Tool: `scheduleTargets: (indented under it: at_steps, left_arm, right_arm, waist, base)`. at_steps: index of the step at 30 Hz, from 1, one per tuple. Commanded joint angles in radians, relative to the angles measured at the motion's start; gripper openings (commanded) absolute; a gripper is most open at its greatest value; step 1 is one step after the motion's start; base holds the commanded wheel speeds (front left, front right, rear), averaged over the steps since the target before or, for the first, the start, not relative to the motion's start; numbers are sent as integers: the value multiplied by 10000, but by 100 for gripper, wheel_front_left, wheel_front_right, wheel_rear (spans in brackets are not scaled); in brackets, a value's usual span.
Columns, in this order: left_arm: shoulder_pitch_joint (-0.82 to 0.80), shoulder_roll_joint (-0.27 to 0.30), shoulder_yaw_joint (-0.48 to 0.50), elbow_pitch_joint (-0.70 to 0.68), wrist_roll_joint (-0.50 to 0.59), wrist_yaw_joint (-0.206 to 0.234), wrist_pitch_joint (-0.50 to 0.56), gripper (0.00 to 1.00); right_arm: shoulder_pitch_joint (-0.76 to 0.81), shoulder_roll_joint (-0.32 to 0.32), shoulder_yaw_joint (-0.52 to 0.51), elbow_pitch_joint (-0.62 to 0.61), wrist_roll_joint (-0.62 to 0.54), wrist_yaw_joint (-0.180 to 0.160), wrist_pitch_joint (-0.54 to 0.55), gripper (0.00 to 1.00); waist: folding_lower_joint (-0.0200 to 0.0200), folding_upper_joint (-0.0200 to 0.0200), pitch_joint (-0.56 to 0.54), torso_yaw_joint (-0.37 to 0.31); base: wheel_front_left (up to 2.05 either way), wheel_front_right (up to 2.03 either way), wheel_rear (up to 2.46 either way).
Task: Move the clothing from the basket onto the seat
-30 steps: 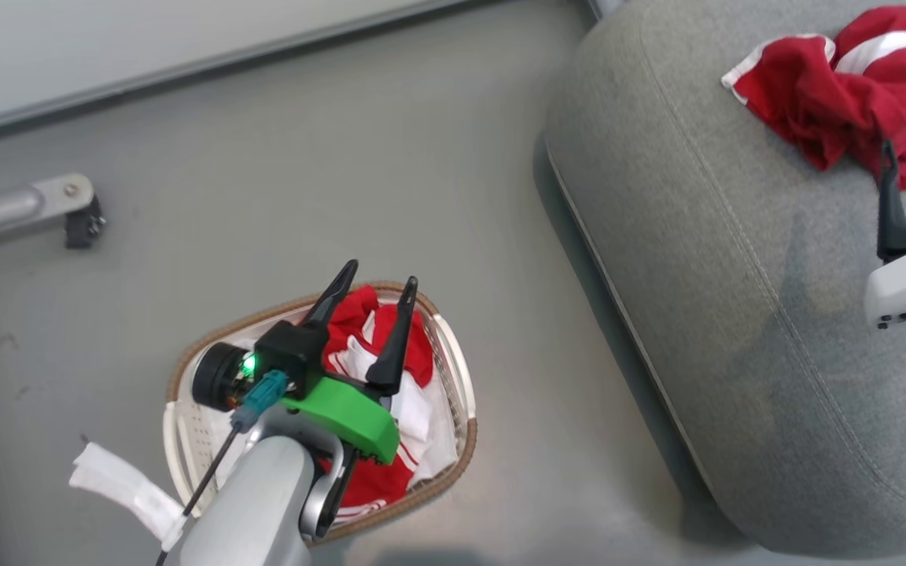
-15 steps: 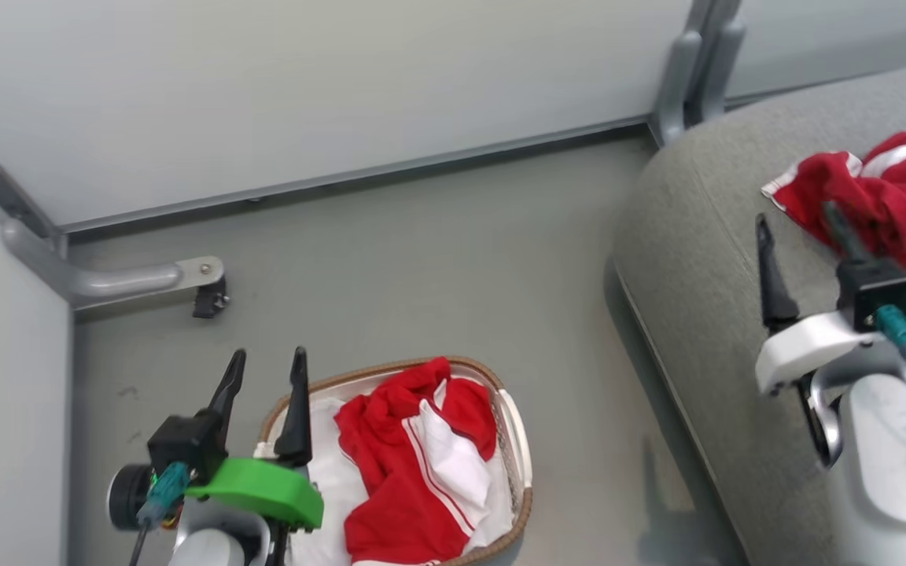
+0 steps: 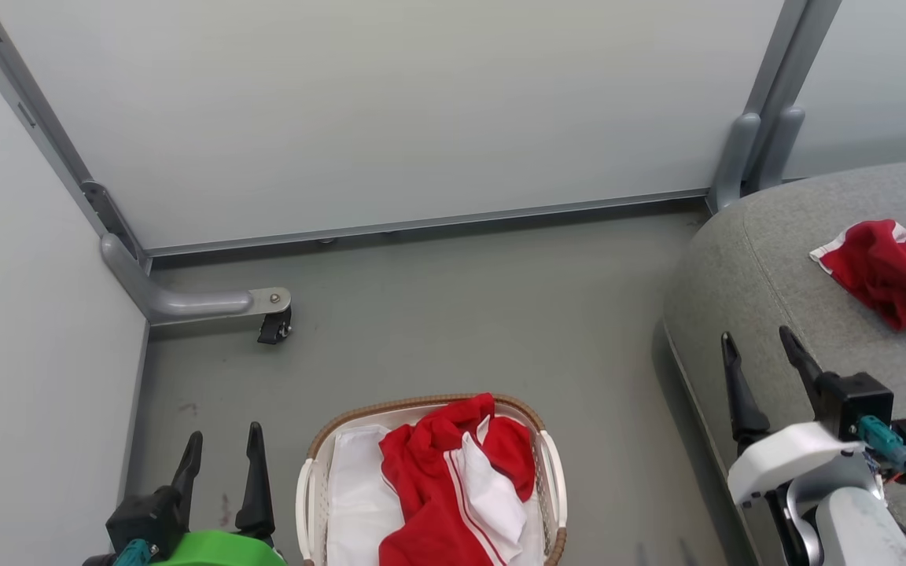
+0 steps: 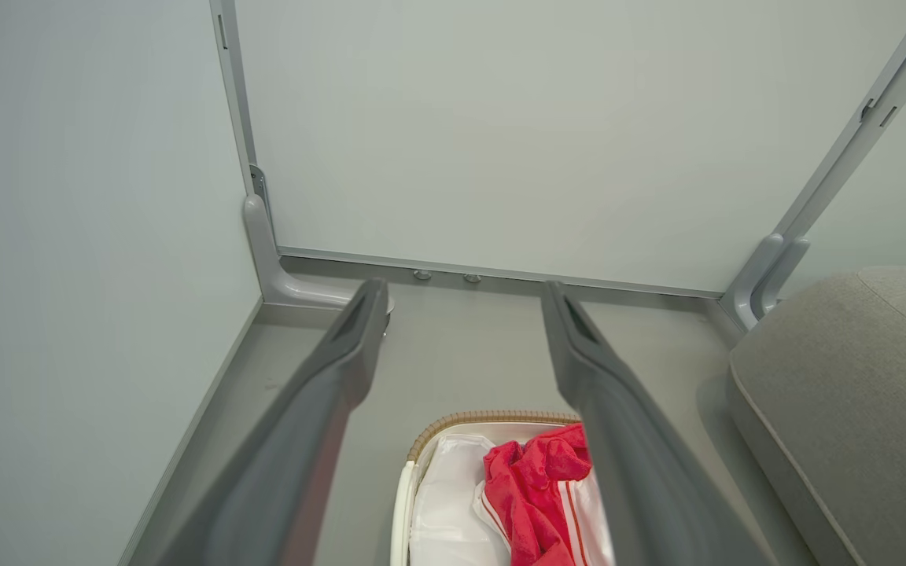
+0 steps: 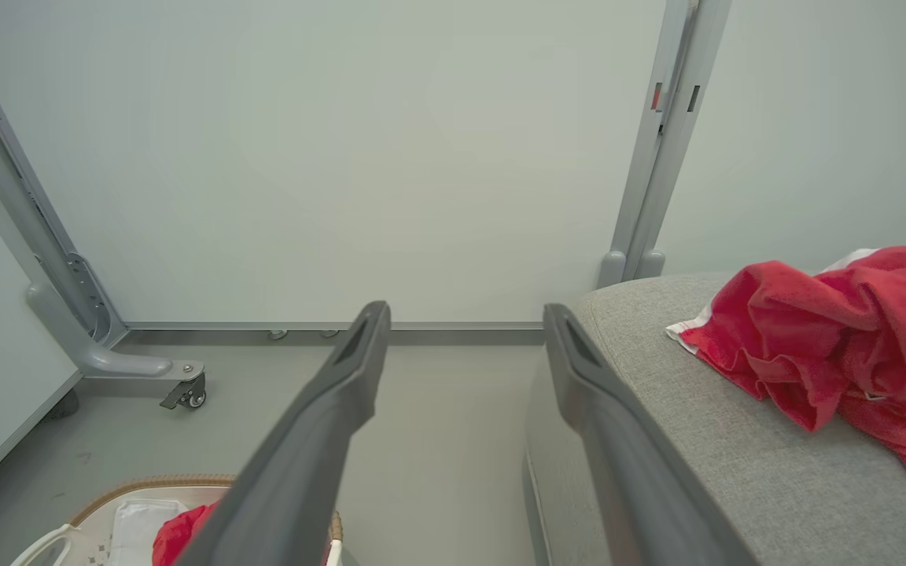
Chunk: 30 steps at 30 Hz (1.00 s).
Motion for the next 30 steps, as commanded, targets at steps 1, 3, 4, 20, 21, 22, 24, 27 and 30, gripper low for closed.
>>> scheduleTargets:
  at_steps: [1,3,4,20,21,22,24,27,30]
  left_arm:
    - [111,-8,46,1,88,-41,-8,100]
    - [126,-14,87,32,130,-76,-8,100]
    - [129,-19,114,35,131,-97,-8,100]
    - [164,-22,48,131,46,-113,-8,100]
    - [164,-23,45,135,50,-111,-8,100]
    - [162,-23,39,138,55,-108,-8,100]
    - [152,-23,33,144,60,-105,-8,100]
    - [144,-23,27,147,65,-95,-8,100]
    - [119,-22,12,153,64,-99,-8,100]
  right_arm:
    - [228,-33,44,-33,80,-14,-18,100]
    - [366,-37,65,-58,158,-14,-19,100]
    - [425,-35,90,-75,181,-14,-18,100]
    - [693,-32,354,-140,118,-14,-18,100]
    - [693,-32,360,-141,125,-14,-18,100]
    - [694,-32,365,-145,120,-14,-18,100]
    - [697,-32,363,-152,107,-14,-18,100]
    - [691,-32,368,-167,93,-14,-19,100]
    - [675,-32,377,-185,91,-14,-18,100]
  waist:
    - [1,0,-41,47]
    - [1,0,-45,60]
    - [1,0,-45,60]
    - [1,0,-89,-73]
    - [1,0,-90,-74]
    - [1,0,-89,-72]
    - [1,0,-86,-68]
    - [1,0,-72,-59]
    - [1,0,-47,-49]
  base:
    - [0,0,0]
    - [0,0,0]
    - [0,0,0]
    - [0,0,0]
    - [0,0,0]
    - [0,0,0]
    - [0,0,0]
    - [0,0,0]
    - [0,0,0]
